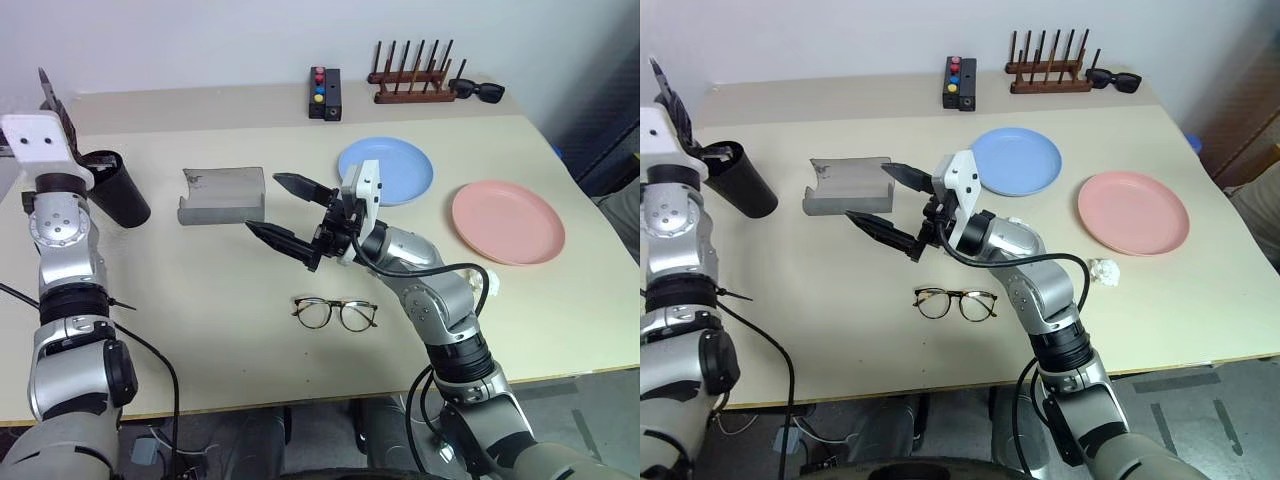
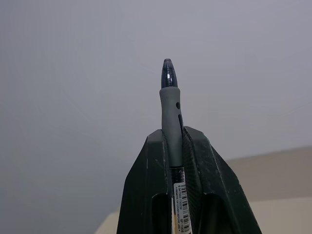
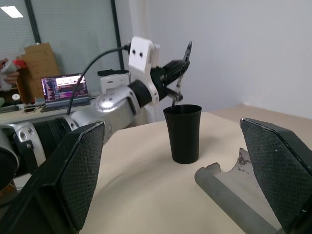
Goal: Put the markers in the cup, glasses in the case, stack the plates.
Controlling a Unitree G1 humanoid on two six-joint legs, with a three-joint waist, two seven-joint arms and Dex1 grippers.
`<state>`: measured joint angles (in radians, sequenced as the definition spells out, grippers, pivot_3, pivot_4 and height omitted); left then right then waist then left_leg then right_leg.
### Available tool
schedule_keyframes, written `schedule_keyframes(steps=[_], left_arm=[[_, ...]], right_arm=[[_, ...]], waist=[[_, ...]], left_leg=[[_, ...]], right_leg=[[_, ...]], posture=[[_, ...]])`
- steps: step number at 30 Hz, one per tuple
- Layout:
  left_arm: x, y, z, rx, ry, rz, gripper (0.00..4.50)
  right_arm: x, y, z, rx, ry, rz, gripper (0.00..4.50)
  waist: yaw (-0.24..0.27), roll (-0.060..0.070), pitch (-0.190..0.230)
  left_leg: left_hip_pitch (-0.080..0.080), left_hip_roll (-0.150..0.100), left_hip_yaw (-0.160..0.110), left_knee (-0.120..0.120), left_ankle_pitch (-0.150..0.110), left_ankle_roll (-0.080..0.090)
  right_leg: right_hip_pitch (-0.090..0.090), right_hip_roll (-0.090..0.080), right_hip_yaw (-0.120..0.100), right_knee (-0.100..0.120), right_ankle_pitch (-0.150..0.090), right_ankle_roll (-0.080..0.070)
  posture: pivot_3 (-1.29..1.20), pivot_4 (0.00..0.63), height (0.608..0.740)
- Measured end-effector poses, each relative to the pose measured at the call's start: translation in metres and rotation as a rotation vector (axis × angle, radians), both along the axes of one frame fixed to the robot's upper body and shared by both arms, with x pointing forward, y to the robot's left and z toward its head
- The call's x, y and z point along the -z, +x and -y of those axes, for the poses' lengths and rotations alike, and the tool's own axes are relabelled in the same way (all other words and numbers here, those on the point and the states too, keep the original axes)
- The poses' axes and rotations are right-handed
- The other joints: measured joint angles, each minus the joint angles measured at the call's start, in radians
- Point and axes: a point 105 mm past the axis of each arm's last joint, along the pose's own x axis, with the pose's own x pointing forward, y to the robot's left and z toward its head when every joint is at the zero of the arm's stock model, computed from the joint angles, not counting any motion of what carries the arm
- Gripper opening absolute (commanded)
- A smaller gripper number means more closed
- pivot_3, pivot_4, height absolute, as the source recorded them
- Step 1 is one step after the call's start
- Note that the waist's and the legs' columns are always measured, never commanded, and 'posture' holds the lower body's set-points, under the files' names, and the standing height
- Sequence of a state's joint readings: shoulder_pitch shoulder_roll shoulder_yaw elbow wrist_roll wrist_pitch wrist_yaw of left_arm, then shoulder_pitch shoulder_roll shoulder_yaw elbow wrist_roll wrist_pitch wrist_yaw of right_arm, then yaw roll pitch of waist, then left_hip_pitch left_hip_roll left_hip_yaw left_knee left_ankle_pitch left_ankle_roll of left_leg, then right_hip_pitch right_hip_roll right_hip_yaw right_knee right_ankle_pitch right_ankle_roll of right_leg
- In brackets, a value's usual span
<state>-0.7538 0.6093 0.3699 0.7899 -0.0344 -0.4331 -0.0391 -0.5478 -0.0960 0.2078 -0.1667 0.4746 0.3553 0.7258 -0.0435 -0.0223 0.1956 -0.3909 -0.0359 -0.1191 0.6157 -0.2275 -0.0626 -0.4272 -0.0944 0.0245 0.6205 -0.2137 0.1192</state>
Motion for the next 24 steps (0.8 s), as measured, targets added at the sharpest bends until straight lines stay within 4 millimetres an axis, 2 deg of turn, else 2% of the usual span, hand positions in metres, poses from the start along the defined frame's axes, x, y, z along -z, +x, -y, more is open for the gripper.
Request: schedule_keyframes(steps=[4,11,12,14,18,24], left_arm=[[0.011,0.002,0.000,0.002,-0.018,-0.014,0.07],[0.017,0.002,-0.003,-0.003,-0.056,-0.017,0.07],[0.017,0.002,-0.003,-0.003,-0.064,-0.013,0.86],[0.018,0.002,-0.003,-0.006,-0.074,-0.011,1.65],[0.018,0.002,-0.004,-0.011,-0.079,-0.010,3.62],[0.020,0.002,-0.002,-0.005,-0.089,-0.009,3.62]], right_arm=[[0.000,0.000,0.000,0.003,0.001,0.002,4.50],[0.000,0.000,0.000,0.002,0.001,0.001,4.50],[0.000,0.000,0.000,0.002,0.001,0.001,4.50],[0.000,0.000,0.000,0.001,0.001,0.001,4.50],[0.000,-0.001,0.000,-0.001,0.001,0.000,4.50],[0.000,-0.001,0.000,-0.006,0.001,0.001,4.50]], waist=[[0.001,0.000,0.000],[0.001,0.000,0.000],[0.001,0.000,0.000],[0.001,0.000,0.000],[0.000,0.000,0.000],[0.001,0.000,0.000]], left_leg=[[0.000,0.000,0.000,0.000,0.000,0.000],[0.000,0.000,0.000,0.000,0.000,0.000],[0.000,0.000,0.000,0.000,0.000,0.000],[0.000,0.000,0.000,0.000,0.000,0.000],[0.000,0.000,0.000,0.000,0.000,0.000],[0.000,0.000,0.000,0.000,0.000,0.000]], right_leg=[[0.000,0.000,0.000,0.000,0.000,0.000],[0.000,0.000,0.000,0.000,0.000,0.000],[0.000,0.000,0.000,0.000,0.000,0.000],[0.000,0.000,0.000,0.000,0.000,0.000],[0.000,0.000,0.000,0.000,0.000,0.000],[0.000,0.000,0.000,0.000,0.000,0.000]], posture=[[0.00,0.150,0.739],[0.00,0.150,0.739],[0.00,0.150,0.739],[0.00,0.150,0.739],[0.00,0.150,0.739],[0.00,0.150,0.739]])
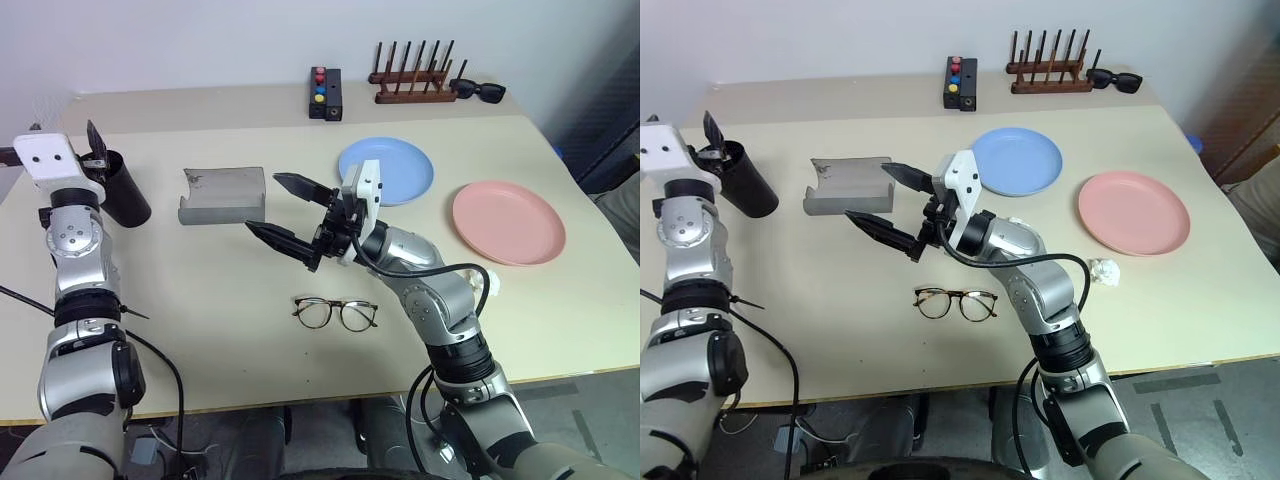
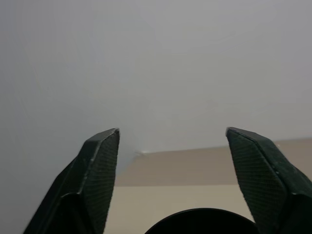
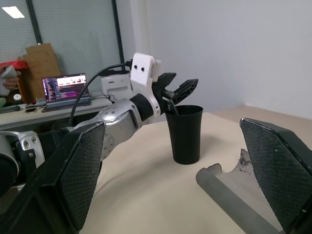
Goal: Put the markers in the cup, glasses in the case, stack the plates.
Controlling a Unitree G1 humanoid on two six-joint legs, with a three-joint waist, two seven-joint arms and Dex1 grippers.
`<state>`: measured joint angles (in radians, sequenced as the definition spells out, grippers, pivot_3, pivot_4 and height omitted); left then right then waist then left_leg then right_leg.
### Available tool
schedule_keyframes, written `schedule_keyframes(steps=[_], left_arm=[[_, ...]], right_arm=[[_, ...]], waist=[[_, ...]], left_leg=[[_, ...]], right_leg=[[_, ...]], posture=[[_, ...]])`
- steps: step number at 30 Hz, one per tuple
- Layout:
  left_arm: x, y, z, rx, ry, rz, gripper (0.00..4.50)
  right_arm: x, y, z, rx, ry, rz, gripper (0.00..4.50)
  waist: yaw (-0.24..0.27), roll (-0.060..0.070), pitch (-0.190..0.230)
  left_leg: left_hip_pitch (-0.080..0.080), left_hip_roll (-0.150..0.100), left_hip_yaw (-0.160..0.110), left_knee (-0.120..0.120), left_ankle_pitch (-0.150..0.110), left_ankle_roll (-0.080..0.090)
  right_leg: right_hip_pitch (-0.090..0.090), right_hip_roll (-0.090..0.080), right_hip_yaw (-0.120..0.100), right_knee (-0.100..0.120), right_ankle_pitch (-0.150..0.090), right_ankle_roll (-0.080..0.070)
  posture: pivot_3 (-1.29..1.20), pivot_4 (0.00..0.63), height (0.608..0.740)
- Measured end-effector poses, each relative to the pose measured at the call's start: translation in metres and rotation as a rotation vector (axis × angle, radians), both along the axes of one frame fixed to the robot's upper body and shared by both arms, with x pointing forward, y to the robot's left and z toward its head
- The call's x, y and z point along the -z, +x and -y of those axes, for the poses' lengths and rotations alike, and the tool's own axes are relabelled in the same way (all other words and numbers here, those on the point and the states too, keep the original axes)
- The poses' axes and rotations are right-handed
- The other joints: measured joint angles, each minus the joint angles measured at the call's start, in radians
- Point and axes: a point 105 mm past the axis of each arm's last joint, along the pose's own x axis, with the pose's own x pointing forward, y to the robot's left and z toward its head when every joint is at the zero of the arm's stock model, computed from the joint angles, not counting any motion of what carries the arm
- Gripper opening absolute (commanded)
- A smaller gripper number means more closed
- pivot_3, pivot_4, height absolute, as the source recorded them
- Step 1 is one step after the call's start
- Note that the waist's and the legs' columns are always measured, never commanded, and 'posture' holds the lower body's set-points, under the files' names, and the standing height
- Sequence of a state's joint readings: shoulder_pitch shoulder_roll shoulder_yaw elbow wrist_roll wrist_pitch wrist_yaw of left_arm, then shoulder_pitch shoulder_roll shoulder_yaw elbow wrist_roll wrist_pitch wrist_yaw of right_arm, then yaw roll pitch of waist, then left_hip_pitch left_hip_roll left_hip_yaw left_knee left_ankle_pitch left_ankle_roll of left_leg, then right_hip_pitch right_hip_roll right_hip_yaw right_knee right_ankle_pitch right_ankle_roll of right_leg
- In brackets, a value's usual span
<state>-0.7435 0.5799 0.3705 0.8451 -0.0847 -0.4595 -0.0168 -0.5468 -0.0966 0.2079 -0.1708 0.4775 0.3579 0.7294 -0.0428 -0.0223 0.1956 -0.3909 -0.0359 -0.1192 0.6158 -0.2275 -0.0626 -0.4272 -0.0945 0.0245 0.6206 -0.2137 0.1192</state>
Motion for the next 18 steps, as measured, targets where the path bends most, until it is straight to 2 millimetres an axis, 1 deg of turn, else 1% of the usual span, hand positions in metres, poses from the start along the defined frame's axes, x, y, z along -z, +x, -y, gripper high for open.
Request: schedule_keyframes(steps=[7,9,10,12,13,15,17,18], left_arm=[[0.000,0.000,0.000,0.007,-0.017,0.006,3.62],[-0.003,0.000,0.003,0.032,-0.014,0.011,3.62],[-0.007,0.001,0.007,0.059,-0.001,0.015,3.88],[-0.016,0.004,0.020,0.166,0.028,0.011,4.45],[-0.019,0.006,0.029,0.229,0.052,-0.003,4.48],[-0.024,0.011,0.053,0.410,0.095,-0.067,4.48],[-0.023,0.013,0.073,0.568,0.146,-0.160,4.48],[-0.018,0.011,0.082,0.646,0.205,-0.240,4.48]], right_arm=[[0.000,0.000,0.000,-0.001,-0.001,-0.001,4.50],[0.000,0.000,0.000,-0.001,-0.001,-0.001,4.50],[0.000,0.000,0.000,-0.001,-0.001,-0.002,4.50],[0.001,0.000,0.000,-0.001,-0.002,-0.003,4.50],[0.001,0.000,0.000,-0.001,-0.002,-0.004,4.50],[0.001,0.000,0.000,-0.001,-0.002,-0.004,4.50],[0.001,0.000,-0.001,-0.002,-0.002,-0.005,4.50],[0.001,0.000,-0.001,-0.002,-0.002,-0.005,4.50]], waist=[[0.000,0.000,0.000],[0.000,0.000,0.000],[0.000,0.000,0.000],[0.001,0.000,0.000],[0.001,0.000,0.000],[0.000,0.000,0.000],[-0.002,0.000,0.000],[-0.008,0.000,0.000]], left_leg=[[0.000,0.000,0.000,0.000,0.000,0.000],[0.000,0.000,0.000,0.000,0.000,0.000],[0.000,0.000,0.000,0.000,0.000,0.000],[0.000,0.000,0.000,0.000,0.000,0.000],[0.000,0.000,0.000,0.000,0.000,0.000],[0.000,0.000,0.000,0.000,0.000,0.000],[0.000,0.000,0.000,0.000,0.000,0.000],[0.000,0.000,0.000,0.000,0.000,0.000]], right_leg=[[0.000,0.000,0.000,0.000,0.000,0.000],[0.000,0.000,0.000,0.000,0.000,0.000],[0.000,0.000,0.000,0.000,0.000,0.000],[0.000,0.000,0.000,0.000,0.000,0.000],[0.000,0.000,0.000,0.000,0.000,0.000],[0.000,0.000,0.000,0.000,0.000,0.000],[0.000,0.000,0.000,0.000,0.000,0.000],[0.000,0.001,0.000,0.000,0.000,0.000]], posture=[[0.00,0.150,0.739],[0.00,0.150,0.739],[0.00,0.150,0.739],[0.00,0.150,0.739],[0.00,0.150,0.739],[0.00,0.150,0.739],[0.00,0.150,0.739],[0.00,0.150,0.739]])
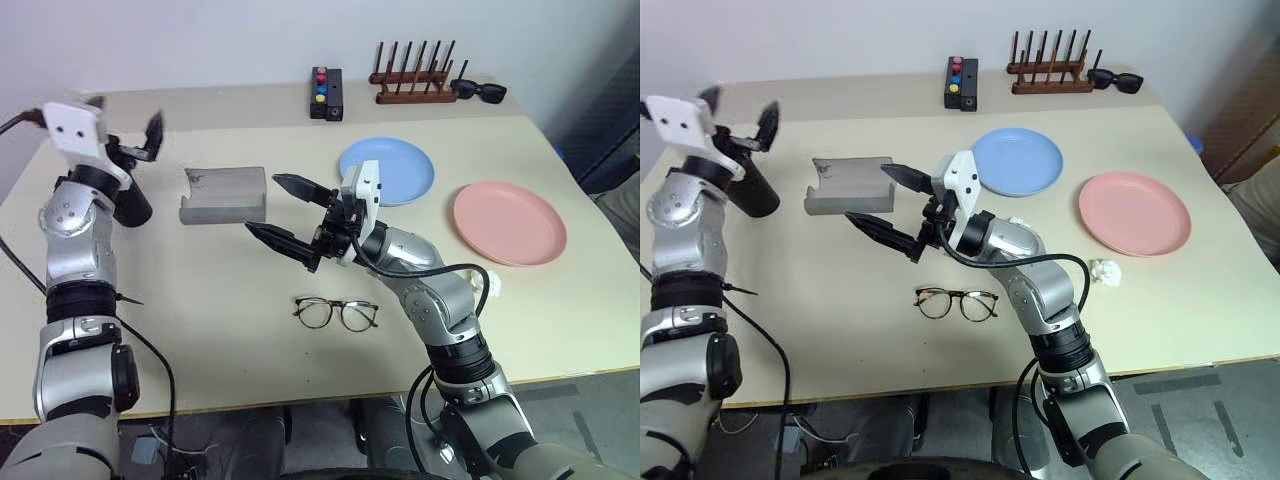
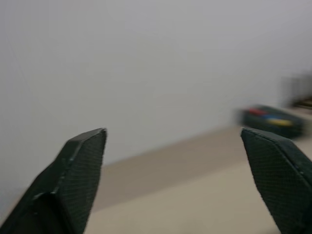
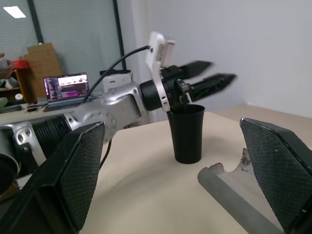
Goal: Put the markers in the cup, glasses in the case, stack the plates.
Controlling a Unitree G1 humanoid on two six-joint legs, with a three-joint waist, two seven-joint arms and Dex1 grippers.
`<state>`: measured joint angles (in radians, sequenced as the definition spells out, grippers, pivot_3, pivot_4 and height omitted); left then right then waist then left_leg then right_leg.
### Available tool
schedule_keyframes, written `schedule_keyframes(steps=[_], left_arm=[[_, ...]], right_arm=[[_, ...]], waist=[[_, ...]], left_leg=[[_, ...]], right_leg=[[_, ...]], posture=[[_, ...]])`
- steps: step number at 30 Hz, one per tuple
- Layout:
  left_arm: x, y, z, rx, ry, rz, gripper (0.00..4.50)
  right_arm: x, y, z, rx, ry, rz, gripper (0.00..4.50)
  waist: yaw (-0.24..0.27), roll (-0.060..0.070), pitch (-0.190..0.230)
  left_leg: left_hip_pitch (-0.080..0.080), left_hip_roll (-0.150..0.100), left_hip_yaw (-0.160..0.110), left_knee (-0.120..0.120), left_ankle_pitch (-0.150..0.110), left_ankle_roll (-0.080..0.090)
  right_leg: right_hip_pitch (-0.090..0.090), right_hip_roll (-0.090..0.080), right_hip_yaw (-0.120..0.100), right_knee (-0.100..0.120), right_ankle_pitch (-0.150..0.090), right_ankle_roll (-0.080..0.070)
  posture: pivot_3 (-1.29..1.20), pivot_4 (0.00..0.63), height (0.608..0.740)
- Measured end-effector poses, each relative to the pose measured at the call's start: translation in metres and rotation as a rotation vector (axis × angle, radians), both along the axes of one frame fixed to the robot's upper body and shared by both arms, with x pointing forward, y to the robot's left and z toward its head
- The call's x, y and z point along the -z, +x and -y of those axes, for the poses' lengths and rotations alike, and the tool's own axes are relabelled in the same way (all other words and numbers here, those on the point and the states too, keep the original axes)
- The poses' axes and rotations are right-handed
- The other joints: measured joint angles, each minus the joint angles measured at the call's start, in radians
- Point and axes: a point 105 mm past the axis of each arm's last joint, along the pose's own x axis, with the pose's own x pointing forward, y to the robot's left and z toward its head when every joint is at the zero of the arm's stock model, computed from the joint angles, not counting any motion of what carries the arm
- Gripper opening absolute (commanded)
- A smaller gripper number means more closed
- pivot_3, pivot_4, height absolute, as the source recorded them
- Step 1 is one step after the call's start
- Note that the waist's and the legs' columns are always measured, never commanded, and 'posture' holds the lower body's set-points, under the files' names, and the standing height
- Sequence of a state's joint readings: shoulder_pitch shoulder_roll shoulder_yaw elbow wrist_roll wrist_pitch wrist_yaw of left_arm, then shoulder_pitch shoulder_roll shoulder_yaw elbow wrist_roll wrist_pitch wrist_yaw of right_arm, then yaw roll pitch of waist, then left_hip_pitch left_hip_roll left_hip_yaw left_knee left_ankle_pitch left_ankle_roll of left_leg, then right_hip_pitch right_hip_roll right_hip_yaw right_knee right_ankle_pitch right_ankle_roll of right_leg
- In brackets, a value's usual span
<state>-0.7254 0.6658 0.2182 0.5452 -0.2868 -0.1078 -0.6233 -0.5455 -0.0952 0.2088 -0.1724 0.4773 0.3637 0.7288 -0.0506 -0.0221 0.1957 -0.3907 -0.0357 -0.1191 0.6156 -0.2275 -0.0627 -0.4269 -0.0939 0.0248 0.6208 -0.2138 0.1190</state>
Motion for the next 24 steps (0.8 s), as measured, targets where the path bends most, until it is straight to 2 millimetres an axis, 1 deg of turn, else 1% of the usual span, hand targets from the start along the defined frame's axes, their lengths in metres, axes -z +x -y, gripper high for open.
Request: schedule_keyframes(steps=[2,5,9,12,15,22,24], left_arm=[[0.014,-0.004,0.010,0.104,0.094,-0.114,4.48],[0.043,-0.008,0.020,0.219,0.201,-0.291,4.48],[0.078,-0.013,0.022,0.312,0.304,-0.492,4.48],[0.099,-0.014,0.022,0.356,0.358,-0.610,4.48],[0.107,-0.008,0.020,0.340,0.395,-0.671,4.48],[0.113,0.003,0.024,0.329,0.448,-0.709,4.48],[0.114,0.005,0.026,0.327,0.450,-0.708,3.96]], right_arm=[[0.000,0.000,0.000,0.002,0.000,0.000,4.50],[0.000,0.000,0.000,0.002,0.000,0.000,4.50],[0.000,0.000,0.000,0.002,0.001,0.000,4.50],[0.000,0.000,0.000,0.005,0.003,0.001,4.50],[0.000,0.001,0.000,0.009,0.004,0.001,4.50],[0.002,0.002,0.002,0.025,0.006,-0.008,4.50],[0.002,0.002,0.002,0.026,0.006,-0.009,4.50]], waist=[[-0.009,0.001,0.000],[-0.014,0.001,0.000],[-0.015,0.001,0.000],[-0.014,0.001,0.000],[-0.010,0.001,0.000],[-0.003,0.000,0.000],[-0.004,0.000,0.000]], left_leg=[[0.000,0.000,0.000,-0.001,0.000,0.000],[0.000,0.000,0.000,-0.001,0.000,0.000],[0.000,0.000,0.000,0.000,0.000,0.000],[0.000,0.000,-0.001,0.000,0.000,0.000],[0.000,0.000,-0.001,0.000,0.000,0.000],[0.000,0.000,-0.001,0.000,0.000,0.000],[0.000,0.000,-0.001,0.000,0.000,0.000]], right_leg=[[0.000,0.000,0.000,0.000,0.000,0.000],[0.000,0.001,0.000,0.002,0.000,0.000],[0.000,0.001,0.000,0.002,0.000,0.000],[0.000,0.001,0.000,0.002,0.000,0.000],[0.000,0.001,0.000,0.002,0.000,0.000],[0.000,0.001,0.000,0.003,0.000,0.000],[0.000,0.001,0.000,0.003,0.000,0.000]], posture=[[0.00,0.150,0.739],[0.00,0.150,0.739],[0.00,0.150,0.739],[0.00,0.150,0.739],[0.00,0.150,0.739],[0.00,0.150,0.739],[0.00,0.150,0.739]])
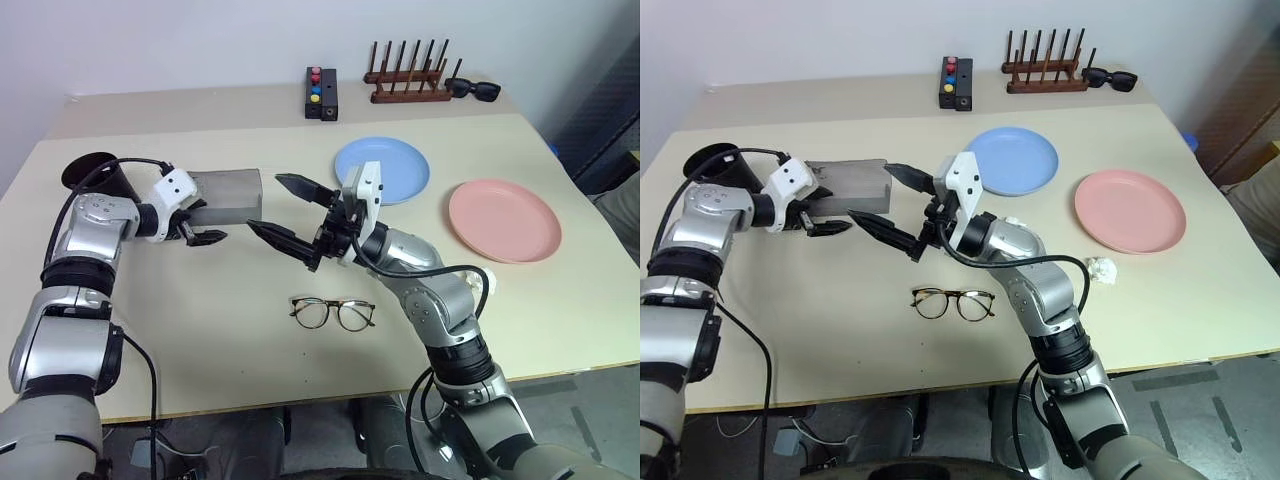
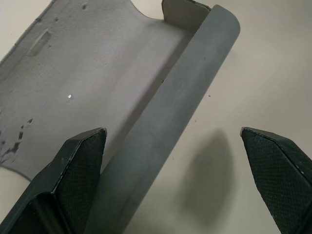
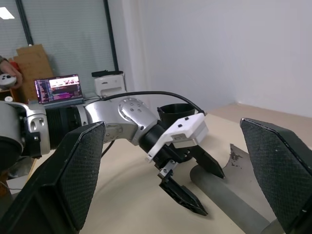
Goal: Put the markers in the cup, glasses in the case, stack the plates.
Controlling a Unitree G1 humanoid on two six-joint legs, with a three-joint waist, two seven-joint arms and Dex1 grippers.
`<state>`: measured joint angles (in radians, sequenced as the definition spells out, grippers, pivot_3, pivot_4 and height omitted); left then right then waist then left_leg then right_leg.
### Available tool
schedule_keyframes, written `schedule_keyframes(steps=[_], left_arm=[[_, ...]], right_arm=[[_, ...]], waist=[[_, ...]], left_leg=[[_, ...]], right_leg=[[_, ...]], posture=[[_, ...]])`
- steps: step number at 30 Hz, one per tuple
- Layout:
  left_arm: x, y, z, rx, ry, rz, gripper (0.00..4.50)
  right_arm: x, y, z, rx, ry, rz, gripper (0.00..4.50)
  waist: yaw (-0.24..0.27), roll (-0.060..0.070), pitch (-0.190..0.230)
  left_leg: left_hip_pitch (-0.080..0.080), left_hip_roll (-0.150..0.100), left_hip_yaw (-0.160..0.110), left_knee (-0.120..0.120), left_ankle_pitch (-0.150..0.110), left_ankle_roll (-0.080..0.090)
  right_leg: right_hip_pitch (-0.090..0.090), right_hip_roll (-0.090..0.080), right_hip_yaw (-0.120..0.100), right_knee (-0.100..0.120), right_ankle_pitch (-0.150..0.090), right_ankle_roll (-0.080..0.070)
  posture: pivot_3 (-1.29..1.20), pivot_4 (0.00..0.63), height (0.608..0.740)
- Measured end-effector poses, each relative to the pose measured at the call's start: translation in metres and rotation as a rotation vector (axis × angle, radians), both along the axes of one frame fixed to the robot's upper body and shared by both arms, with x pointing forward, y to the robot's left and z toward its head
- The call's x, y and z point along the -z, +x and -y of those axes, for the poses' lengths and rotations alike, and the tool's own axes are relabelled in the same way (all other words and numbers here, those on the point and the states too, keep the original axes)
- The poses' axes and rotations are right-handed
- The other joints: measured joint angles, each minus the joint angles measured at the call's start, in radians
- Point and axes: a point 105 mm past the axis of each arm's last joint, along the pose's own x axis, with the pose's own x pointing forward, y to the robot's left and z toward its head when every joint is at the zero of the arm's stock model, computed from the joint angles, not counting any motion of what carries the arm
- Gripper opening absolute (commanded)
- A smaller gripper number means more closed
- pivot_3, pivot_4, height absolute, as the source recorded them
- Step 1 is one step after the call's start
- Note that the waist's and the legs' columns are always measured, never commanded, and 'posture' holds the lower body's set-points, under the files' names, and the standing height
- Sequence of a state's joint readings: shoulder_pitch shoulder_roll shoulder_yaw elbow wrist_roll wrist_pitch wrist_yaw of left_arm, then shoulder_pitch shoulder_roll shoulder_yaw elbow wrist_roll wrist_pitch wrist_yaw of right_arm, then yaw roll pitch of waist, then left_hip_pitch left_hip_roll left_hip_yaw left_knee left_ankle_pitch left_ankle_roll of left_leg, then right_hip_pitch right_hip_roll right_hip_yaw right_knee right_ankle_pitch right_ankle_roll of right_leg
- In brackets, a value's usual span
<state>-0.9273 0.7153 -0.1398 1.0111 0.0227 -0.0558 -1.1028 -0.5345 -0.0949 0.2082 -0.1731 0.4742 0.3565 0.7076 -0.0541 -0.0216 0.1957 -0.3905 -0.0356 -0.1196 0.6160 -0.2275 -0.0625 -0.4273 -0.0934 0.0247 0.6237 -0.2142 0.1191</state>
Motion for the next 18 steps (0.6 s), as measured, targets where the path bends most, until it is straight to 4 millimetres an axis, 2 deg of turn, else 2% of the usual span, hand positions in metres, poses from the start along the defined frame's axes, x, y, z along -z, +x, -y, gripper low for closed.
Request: schedule_keyframes(steps=[1,7,14,18], left_arm=[[0.000,0.001,0.000,-0.004,0.003,0.002,3.64],[0.008,0.000,0.000,0.003,0.014,-0.033,0.74],[0.016,-0.008,0.005,0.059,0.002,-0.050,0.74],[0.011,-0.023,0.022,0.185,-0.064,-0.057,0.74]], right_arm=[[0.000,0.000,0.000,0.002,0.000,-0.001,4.50],[0.002,0.001,0.001,0.010,0.000,-0.009,4.50],[0.002,0.001,0.001,0.011,-0.001,-0.008,4.50],[0.002,0.000,0.002,0.011,-0.002,-0.005,4.50]], waist=[[0.000,0.000,0.000],[0.001,0.000,0.000],[0.001,0.000,0.000],[0.004,0.000,0.000]], left_leg=[[0.000,0.000,0.000,0.000,0.000,0.000],[0.000,0.000,0.000,0.000,0.000,0.000],[0.000,0.000,0.000,0.000,0.000,0.000],[0.000,0.000,0.000,0.001,0.000,0.000]], right_leg=[[0.000,0.000,0.000,0.000,0.000,0.000],[0.000,0.000,0.000,0.001,0.000,0.000],[0.000,0.000,0.000,0.002,0.000,0.000],[0.000,0.000,0.000,0.002,0.000,0.000]], posture=[[0.00,0.150,0.739],[0.00,0.150,0.739],[0.00,0.150,0.739],[0.00,0.150,0.739]])
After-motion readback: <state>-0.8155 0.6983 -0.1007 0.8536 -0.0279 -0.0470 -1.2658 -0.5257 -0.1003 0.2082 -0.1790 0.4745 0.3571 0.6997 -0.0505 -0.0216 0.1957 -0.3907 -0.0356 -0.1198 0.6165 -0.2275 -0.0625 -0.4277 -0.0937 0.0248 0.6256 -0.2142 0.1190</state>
